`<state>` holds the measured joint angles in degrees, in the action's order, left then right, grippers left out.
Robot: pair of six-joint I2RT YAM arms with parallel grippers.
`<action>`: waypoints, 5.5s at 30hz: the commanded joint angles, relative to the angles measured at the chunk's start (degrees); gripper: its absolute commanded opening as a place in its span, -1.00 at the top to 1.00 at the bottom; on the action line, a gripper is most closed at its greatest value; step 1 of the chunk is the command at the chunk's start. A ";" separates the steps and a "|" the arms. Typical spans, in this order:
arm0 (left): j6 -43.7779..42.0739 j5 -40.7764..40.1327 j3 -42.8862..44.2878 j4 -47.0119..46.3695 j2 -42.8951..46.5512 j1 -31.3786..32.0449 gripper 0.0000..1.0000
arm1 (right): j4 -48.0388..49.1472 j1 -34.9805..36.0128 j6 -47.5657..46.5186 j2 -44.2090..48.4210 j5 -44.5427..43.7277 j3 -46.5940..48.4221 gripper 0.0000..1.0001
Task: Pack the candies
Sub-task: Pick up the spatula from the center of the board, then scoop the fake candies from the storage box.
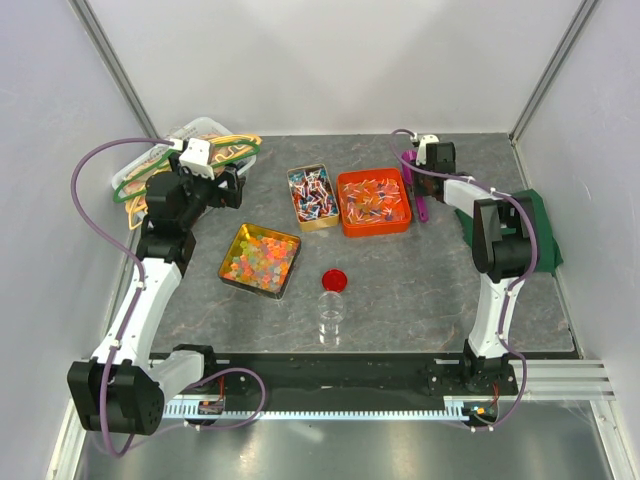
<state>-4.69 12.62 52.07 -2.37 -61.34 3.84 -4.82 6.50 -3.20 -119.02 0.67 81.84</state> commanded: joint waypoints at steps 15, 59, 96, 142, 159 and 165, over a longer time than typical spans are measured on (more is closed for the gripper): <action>-1.11 8.11 -0.31 -0.62 -2.37 -0.32 -0.99 | -24.67 -0.09 -18.32 11.52 -0.85 13.42 1.00; -19.04 -1.37 -5.05 9.23 -17.14 -1.20 -0.48 | -36.57 28.21 -34.85 38.25 8.92 -5.29 1.00; -25.37 -14.38 -6.46 3.25 -33.31 3.90 0.40 | -46.33 49.83 -40.13 30.34 -9.02 6.75 1.00; -21.15 -9.72 -6.90 -3.34 -18.46 10.58 0.96 | -27.52 65.56 -69.92 0.02 -60.96 12.20 1.00; -20.18 -7.61 -7.25 -2.81 -18.11 10.58 0.96 | -49.57 66.54 -67.46 -6.92 -46.12 23.97 1.00; -19.57 -6.30 -7.78 -2.73 -17.50 10.58 0.96 | -54.24 65.22 -69.30 -9.47 -39.17 29.16 1.00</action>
<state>-25.61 2.15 43.68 -1.37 -80.25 14.00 -53.30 72.60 -71.18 -125.91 -47.29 108.86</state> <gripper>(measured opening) 0.046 0.320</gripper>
